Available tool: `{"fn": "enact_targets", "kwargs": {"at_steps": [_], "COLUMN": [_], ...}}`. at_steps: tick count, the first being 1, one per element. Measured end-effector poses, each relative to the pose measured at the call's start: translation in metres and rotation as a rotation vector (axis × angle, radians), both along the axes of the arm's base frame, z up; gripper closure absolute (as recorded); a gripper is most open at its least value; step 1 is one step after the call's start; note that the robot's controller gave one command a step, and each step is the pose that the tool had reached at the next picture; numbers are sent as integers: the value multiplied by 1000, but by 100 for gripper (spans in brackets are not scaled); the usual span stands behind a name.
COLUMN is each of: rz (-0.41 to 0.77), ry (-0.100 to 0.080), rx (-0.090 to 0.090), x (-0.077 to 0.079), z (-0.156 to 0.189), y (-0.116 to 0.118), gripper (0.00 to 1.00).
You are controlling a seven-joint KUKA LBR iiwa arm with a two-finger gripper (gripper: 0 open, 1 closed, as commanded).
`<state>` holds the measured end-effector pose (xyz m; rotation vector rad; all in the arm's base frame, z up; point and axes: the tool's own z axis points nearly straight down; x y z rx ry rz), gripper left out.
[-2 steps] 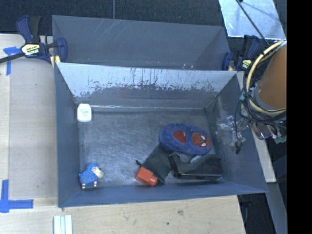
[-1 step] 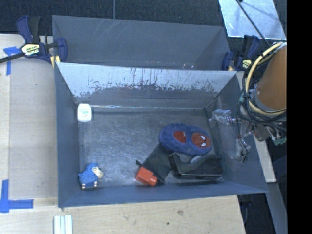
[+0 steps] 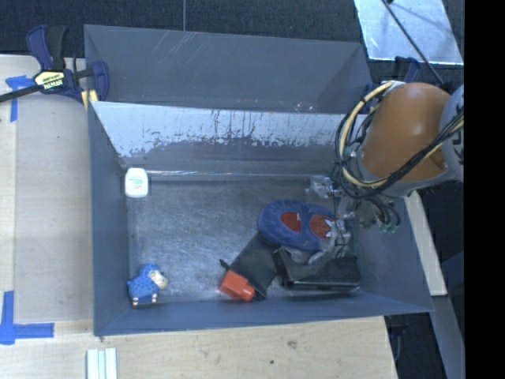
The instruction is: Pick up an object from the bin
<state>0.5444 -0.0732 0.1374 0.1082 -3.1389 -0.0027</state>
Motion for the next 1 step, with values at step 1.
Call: {"fn": "enact_targets", "kwargs": {"at_steps": [1], "rz": [-57], "ry": [-12], "rx": [-3], "x": [12], "z": [-49], "y": [9], "gripper": [0]}}
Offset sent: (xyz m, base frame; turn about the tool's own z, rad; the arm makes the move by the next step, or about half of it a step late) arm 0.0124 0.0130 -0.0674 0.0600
